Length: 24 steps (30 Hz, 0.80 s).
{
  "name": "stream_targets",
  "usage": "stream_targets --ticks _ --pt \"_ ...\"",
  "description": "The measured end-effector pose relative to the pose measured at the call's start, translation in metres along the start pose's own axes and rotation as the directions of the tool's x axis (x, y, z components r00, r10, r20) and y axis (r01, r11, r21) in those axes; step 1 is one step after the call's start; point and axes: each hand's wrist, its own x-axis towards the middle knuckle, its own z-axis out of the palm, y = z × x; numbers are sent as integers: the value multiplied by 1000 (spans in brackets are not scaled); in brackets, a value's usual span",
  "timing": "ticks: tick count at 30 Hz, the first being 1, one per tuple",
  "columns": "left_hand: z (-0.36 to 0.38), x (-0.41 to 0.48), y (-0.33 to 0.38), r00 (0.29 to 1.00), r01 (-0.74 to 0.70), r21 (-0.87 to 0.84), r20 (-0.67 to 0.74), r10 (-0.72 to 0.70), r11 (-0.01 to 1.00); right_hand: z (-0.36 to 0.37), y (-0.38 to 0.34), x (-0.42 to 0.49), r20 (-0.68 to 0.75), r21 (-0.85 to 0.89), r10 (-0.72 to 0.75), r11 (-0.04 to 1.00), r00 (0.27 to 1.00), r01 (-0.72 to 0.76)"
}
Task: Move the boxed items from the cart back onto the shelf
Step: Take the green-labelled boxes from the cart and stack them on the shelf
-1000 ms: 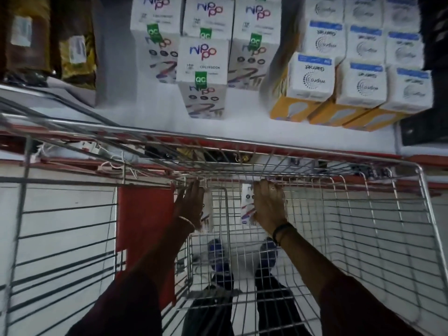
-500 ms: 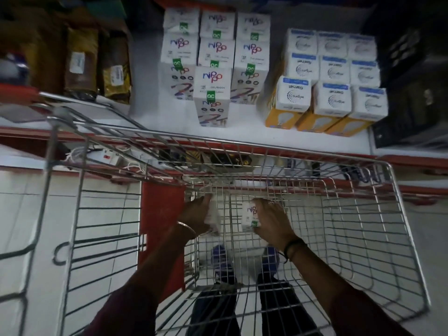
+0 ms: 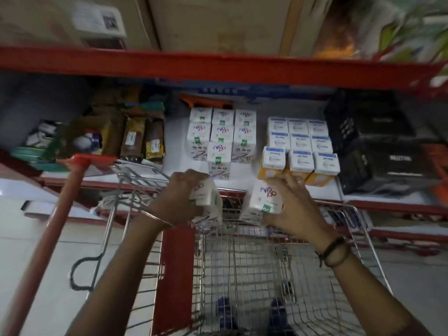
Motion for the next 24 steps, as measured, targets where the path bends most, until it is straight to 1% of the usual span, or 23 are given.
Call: stream_targets --ticks 3,6,8,10,12,15,20,24 --pt "-34 7 -6 998 -11 -23 -62 10 1000 -34 -10 22 -86 -96 -16 995 996 7" --pt "-55 15 -7 987 -10 -60 -160 0 998 -51 -15 48 -150 -140 -12 990 989 -10" --pt "-60 21 -7 981 -7 -13 -195 4 1000 -53 -18 64 -150 -175 -23 984 988 -4" --pt "-59 32 -13 974 -8 91 -227 28 996 -48 -22 78 -126 -208 -28 978 992 1" --pt "-53 45 -22 973 22 139 -232 10 990 -40 -26 91 -119 -214 -40 977 992 14" --pt "-39 64 -38 976 83 138 -210 -53 987 -30 -34 106 -122 -239 -71 970 990 40" --pt "-19 83 -55 976 110 129 -203 -83 986 -27 -36 114 -135 -266 -88 963 987 50" --pt "-9 91 -60 976 116 137 -200 -87 984 -16 -32 118 -93 -292 -86 955 992 56"
